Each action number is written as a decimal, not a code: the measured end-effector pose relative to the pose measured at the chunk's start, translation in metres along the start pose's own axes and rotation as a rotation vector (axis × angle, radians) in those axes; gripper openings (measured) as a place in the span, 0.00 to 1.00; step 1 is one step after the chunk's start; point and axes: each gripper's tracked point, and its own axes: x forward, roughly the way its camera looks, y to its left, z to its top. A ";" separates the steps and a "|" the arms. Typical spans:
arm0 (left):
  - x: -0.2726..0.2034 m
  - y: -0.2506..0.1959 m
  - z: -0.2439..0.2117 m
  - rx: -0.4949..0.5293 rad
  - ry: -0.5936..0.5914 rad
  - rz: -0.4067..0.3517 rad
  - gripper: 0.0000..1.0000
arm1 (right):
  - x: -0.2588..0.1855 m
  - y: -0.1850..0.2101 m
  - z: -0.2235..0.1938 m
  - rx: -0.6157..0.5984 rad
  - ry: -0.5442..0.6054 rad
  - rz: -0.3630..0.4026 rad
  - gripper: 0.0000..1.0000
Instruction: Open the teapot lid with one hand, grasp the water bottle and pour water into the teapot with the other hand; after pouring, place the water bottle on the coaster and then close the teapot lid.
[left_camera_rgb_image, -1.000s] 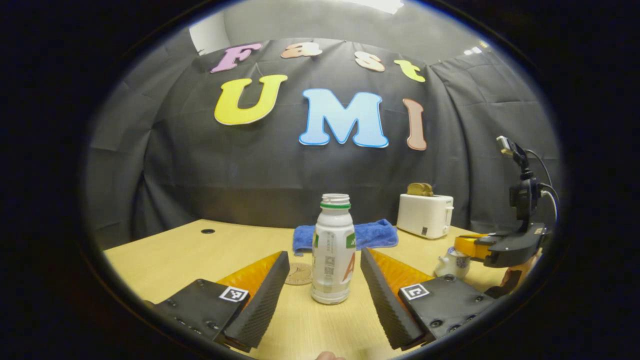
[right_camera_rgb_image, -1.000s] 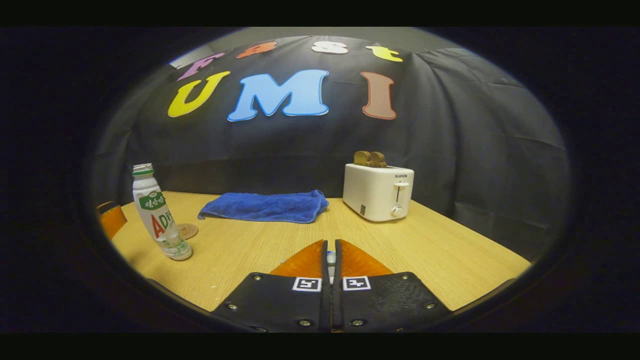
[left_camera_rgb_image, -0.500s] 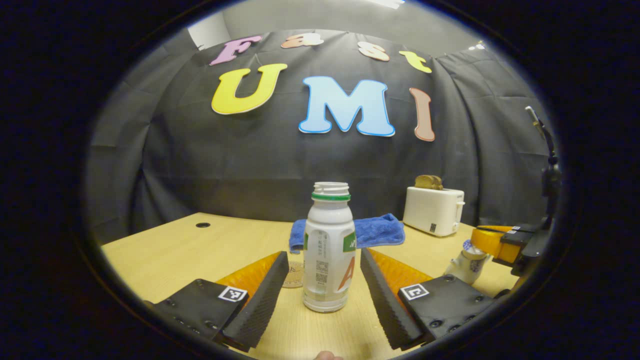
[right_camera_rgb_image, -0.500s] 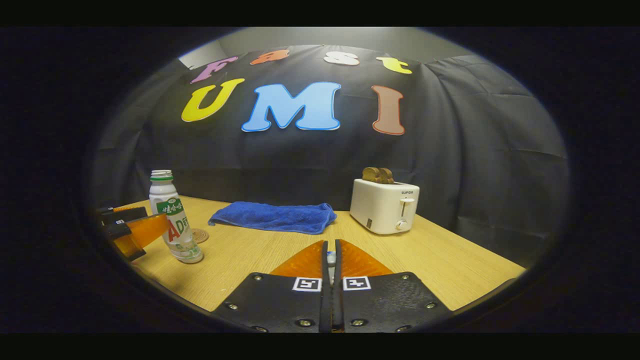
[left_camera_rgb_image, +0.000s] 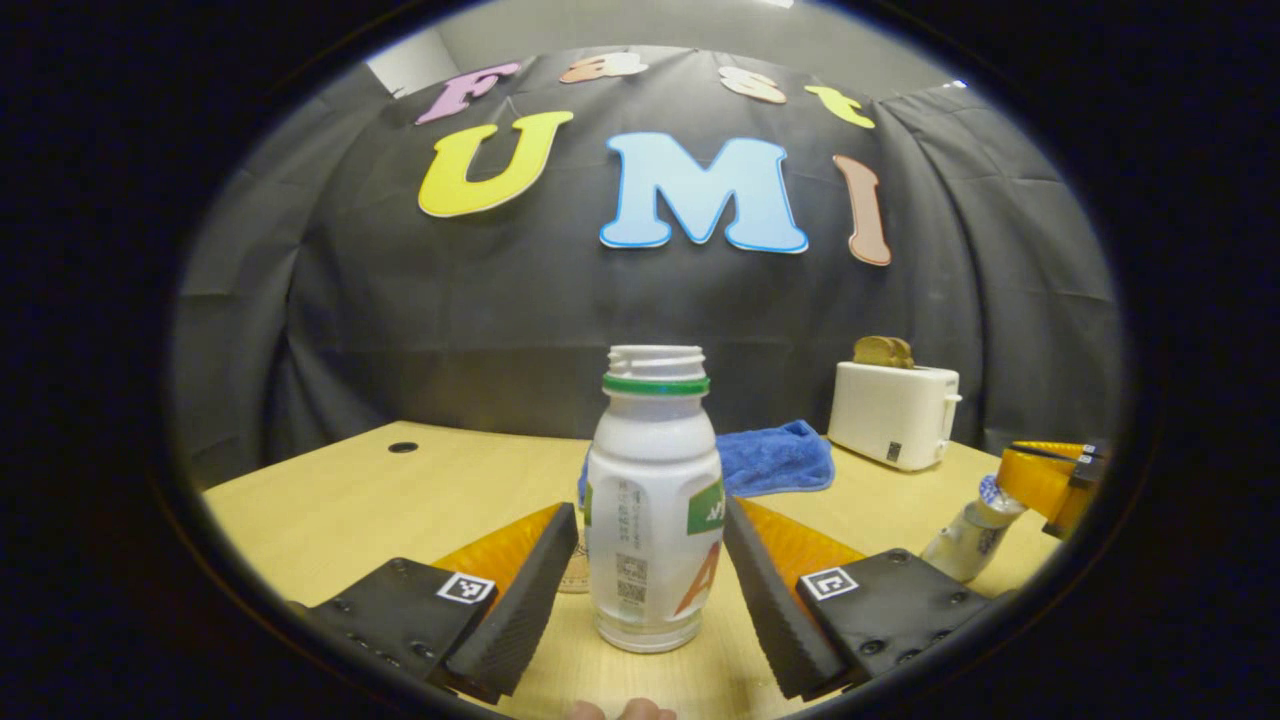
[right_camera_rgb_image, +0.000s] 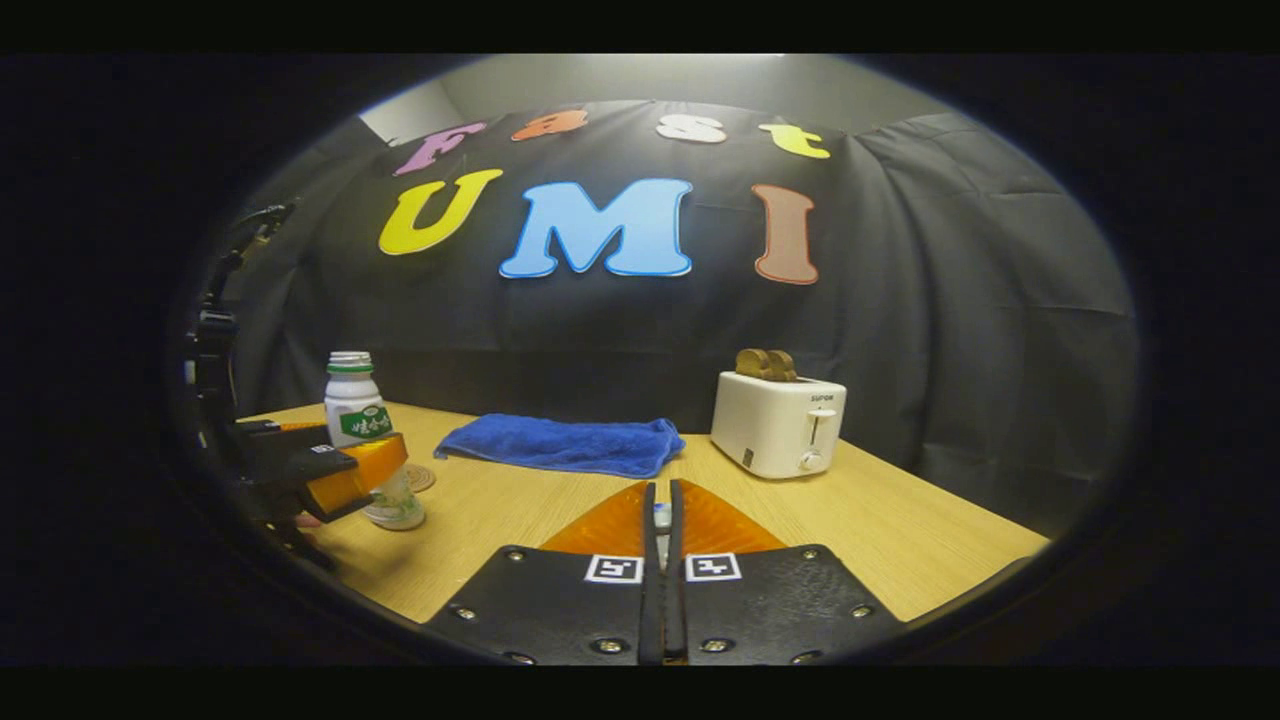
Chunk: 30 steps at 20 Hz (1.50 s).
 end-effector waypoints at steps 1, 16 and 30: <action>0.001 0.001 0.000 0.002 -0.002 0.005 1.00 | -0.001 0.001 0.000 0.001 0.003 0.006 0.01; -0.006 0.006 0.000 0.056 0.032 -0.002 0.82 | -0.065 0.007 0.015 0.034 -0.045 0.039 0.01; -0.014 0.008 -0.005 0.409 0.031 -0.145 0.79 | -0.152 0.002 -0.020 0.110 -0.030 0.048 0.01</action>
